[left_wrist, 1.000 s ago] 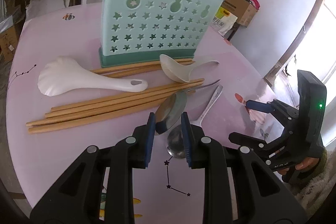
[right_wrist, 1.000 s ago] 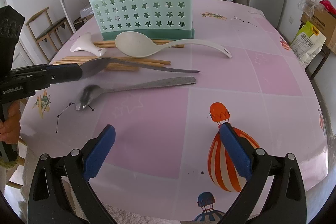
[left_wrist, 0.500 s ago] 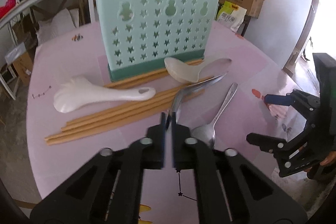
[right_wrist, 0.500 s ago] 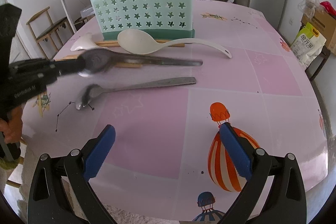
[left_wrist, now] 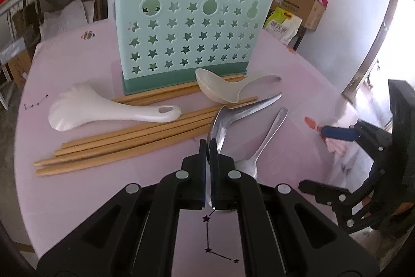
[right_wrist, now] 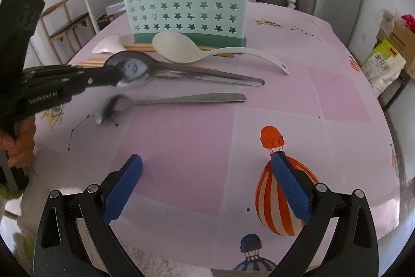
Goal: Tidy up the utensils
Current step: 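Grasp one metal spoon with the right tool while the left tool holds the other, then lower the left tool's spoon into the green holder and open while right carries its spoon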
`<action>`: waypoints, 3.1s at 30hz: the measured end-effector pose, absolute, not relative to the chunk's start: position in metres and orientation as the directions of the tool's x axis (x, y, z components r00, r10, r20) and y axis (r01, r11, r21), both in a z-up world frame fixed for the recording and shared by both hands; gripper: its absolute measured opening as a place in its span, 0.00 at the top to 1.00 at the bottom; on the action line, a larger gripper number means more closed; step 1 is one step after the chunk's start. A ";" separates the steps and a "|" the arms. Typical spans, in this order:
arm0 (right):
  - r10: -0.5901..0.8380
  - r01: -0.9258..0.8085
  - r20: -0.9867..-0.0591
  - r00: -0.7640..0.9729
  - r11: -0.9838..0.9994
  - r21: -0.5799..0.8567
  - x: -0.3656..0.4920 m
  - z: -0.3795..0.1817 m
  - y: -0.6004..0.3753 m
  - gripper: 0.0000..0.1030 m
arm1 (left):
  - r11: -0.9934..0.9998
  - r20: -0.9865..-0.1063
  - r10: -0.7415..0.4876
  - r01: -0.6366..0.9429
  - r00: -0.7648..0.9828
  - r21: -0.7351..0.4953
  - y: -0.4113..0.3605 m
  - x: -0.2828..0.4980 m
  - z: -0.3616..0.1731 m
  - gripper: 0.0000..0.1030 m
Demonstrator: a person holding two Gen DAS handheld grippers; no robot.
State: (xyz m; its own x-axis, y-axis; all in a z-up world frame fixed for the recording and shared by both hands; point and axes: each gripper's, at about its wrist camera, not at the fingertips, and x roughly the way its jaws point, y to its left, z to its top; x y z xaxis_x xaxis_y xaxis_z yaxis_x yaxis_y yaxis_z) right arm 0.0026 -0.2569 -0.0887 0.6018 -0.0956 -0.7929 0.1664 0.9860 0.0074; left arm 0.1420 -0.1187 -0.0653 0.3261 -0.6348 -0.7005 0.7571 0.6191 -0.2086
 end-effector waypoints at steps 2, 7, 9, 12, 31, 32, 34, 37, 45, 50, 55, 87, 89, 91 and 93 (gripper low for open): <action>-0.084 0.132 -0.797 0.599 0.991 -0.005 0.003 -0.085 -0.255 0.06 | 0.620 -0.683 -0.653 0.750 0.327 -0.233 -0.113 0.141 -0.060 0.99; -0.008 -0.080 -0.785 0.619 0.994 -0.073 0.007 -0.065 -0.234 0.08 | 0.648 -0.631 -0.680 0.709 0.374 -0.279 -0.078 0.132 -0.031 1.00; 0.026 -0.173 -0.780 0.626 0.979 -0.106 0.011 -0.059 -0.225 0.12 | 0.660 -0.600 -0.692 0.689 0.401 -0.300 -0.058 0.128 -0.017 1.00; 0.080 -0.318 -0.785 0.614 0.936 -0.153 0.023 -0.053 -0.213 0.20 | 0.681 -0.566 -0.697 0.654 0.441 -0.329 -0.033 0.122 -0.001 1.00; 0.207 -0.756 -0.960 0.191 0.655 -0.009 0.120 -0.068 -0.197 0.82 | 0.817 -0.489 -0.577 0.458 0.654 -0.351 0.058 0.120 0.043 1.00; 0.198 -0.755 -0.960 0.196 0.655 -0.019 0.122 -0.067 -0.196 0.92 | 0.820 -0.487 -0.572 0.452 0.661 -0.351 0.060 0.120 0.045 1.00; 0.188 -0.747 -0.955 0.230 0.663 -0.050 0.118 -0.065 -0.195 0.94 | 0.826 -0.479 -0.562 0.442 0.674 -0.349 0.063 0.121 0.049 1.00; 0.188 -0.725 -0.938 0.291 0.683 -0.088 0.106 -0.061 -0.193 0.95 | 0.833 -0.467 -0.552 0.433 0.691 -0.345 0.066 0.124 0.057 1.00; 0.266 -0.596 -0.854 0.447 0.800 -0.062 0.081 -0.033 -0.215 0.95 | 0.827 -0.397 -0.559 0.454 0.728 -0.332 0.056 0.145 0.100 1.00; 0.309 -0.468 -0.765 0.565 0.884 0.012 0.067 -0.006 -0.241 0.95 | 0.836 -0.349 -0.548 0.478 0.760 -0.270 0.030 0.169 0.134 1.00; 0.339 -0.336 -0.642 0.687 0.932 0.132 0.049 0.030 -0.281 0.95 | 0.871 -0.353 -0.475 0.488 0.807 -0.056 -0.023 0.190 0.155 1.00; 0.383 -0.245 -0.447 0.809 0.910 0.335 0.033 0.074 -0.342 0.95 | 0.791 -0.616 -0.362 0.580 0.700 0.194 -0.160 0.250 0.071 0.74; 0.396 -0.253 -0.499 0.771 0.909 0.331 0.037 0.058 -0.331 0.76 | 0.797 -0.607 -0.380 0.580 0.698 0.168 -0.156 0.250 0.074 0.63; 0.408 -0.255 -0.544 0.733 0.906 0.337 0.045 0.036 -0.322 0.60 | 0.806 -0.586 -0.402 0.576 0.704 0.139 -0.151 0.246 0.079 0.49; 0.415 -0.255 -0.576 0.704 0.905 0.341 0.052 0.021 -0.316 0.59 | 0.816 -0.565 -0.413 0.566 0.715 0.120 -0.144 0.242 0.084 0.45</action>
